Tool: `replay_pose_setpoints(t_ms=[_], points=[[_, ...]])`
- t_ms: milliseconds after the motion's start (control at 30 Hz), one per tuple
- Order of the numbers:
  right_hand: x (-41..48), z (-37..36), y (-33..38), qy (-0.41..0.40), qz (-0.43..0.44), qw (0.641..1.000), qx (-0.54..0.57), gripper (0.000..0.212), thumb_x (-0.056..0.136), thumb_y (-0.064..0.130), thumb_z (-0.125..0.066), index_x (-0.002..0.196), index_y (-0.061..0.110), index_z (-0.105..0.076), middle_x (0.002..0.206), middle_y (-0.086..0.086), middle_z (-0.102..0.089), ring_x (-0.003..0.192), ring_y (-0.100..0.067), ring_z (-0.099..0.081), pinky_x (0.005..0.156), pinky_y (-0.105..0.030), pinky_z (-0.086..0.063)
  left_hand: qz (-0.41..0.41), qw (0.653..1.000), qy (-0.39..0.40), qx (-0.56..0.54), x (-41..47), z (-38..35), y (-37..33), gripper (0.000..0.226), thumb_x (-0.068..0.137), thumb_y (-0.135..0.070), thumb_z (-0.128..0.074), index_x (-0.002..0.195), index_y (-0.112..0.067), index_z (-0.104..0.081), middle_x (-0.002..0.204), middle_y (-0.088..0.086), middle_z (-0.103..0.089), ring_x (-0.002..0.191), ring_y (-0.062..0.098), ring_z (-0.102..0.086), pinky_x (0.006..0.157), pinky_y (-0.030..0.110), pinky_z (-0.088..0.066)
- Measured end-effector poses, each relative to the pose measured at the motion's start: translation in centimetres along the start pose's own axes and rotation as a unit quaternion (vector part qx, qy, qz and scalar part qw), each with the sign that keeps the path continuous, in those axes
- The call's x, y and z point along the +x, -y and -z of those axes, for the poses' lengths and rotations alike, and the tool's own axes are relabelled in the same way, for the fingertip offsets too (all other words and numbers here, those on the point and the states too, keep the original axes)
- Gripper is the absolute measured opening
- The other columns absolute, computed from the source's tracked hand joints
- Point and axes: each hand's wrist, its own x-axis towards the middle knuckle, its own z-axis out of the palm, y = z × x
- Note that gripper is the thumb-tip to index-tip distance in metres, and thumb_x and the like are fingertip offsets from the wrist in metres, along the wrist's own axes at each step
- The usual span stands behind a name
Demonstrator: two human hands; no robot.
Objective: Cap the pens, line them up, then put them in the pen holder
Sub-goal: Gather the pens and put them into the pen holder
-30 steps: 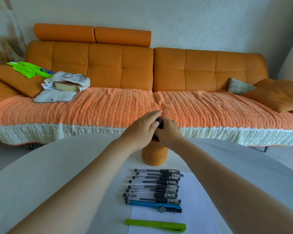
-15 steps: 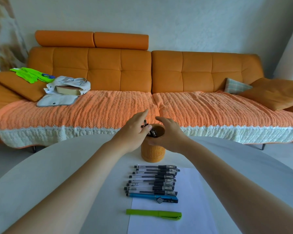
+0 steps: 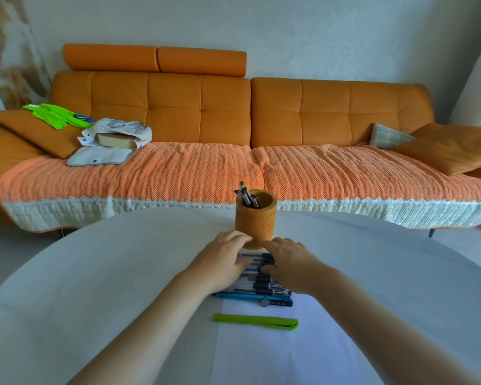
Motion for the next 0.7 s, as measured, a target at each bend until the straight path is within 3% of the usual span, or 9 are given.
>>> replay_pose_setpoints(t_ms=[100, 233, 367, 533, 700], points=[[0.0, -0.4, 0.2, 0.007, 0.010, 1.000, -0.004, 0.051, 0.097, 0.037, -0.051, 0.145, 0.029, -0.036, 0.129, -0.005, -0.052, 0.117, -0.026, -0.047, 0.100, -0.042, -0.039, -0.014, 0.999, 0.021, 0.038, -0.4, -0.9, 0.6, 0.054, 0.096, -0.037, -0.053, 0.146, -0.026, -0.036, 0.147, -0.009, -0.042, 0.134, 0.013, -0.037, 0.111, 0.034, -0.034], [0.3, 0.2, -0.1, 0.074, 0.006, 0.997, -0.026, 0.037, 0.096, 0.040, -0.046, 0.128, 0.024, -0.054, 0.123, -0.007, -0.049, 0.113, -0.027, -0.045, 0.097, -0.044, -0.041, -0.028, 0.997, 0.043, 0.059, -0.4, -1.5, 1.3, 0.050, 0.094, -0.041, -0.054, 0.142, -0.028, -0.043, 0.136, -0.007, -0.050, 0.124, 0.015, -0.043, 0.103, 0.038, -0.041], [0.1, 1.2, -0.1, 0.111, 0.006, 0.994, -0.014, 0.043, 0.088, 0.041, -0.053, 0.130, 0.029, -0.051, 0.125, -0.003, -0.047, 0.115, -0.025, -0.045, 0.097, -0.041, -0.043, -0.027, 0.995, 0.073, 0.067, 0.0, -0.9, 1.5, 0.044, 0.091, -0.046, -0.057, 0.132, -0.029, -0.056, 0.123, -0.009, -0.049, 0.118, 0.012, -0.042, 0.097, 0.036, -0.043], [0.1, 1.4, 0.7, 0.128, 0.011, 0.991, -0.049, 0.043, 0.093, 0.037, -0.054, 0.133, 0.022, -0.048, 0.128, -0.007, -0.050, 0.117, -0.029, -0.049, 0.096, -0.040, -0.044, -0.033, 0.992, 0.092, 0.080, 0.2, -0.6, 0.6, 0.032, 0.089, -0.036, -0.059, 0.121, -0.032, -0.056, 0.116, -0.009, -0.050, 0.112, 0.012, -0.045, 0.090, 0.040, -0.048], [-0.1, 1.4, 1.2, 0.129, 0.002, 0.990, -0.055, 0.038, 0.092, 0.031, -0.053, 0.126, 0.014, -0.049, 0.119, -0.010, -0.050, 0.109, -0.028, -0.050, 0.088, -0.040, -0.050, -0.046, 0.987, 0.098, 0.118, 0.1, -0.7, -0.3, 0.036, 0.092, -0.027, -0.055, 0.128, -0.029, -0.052, 0.110, -0.005, -0.044, 0.108, 0.016, -0.043, 0.084, 0.039, -0.048]])
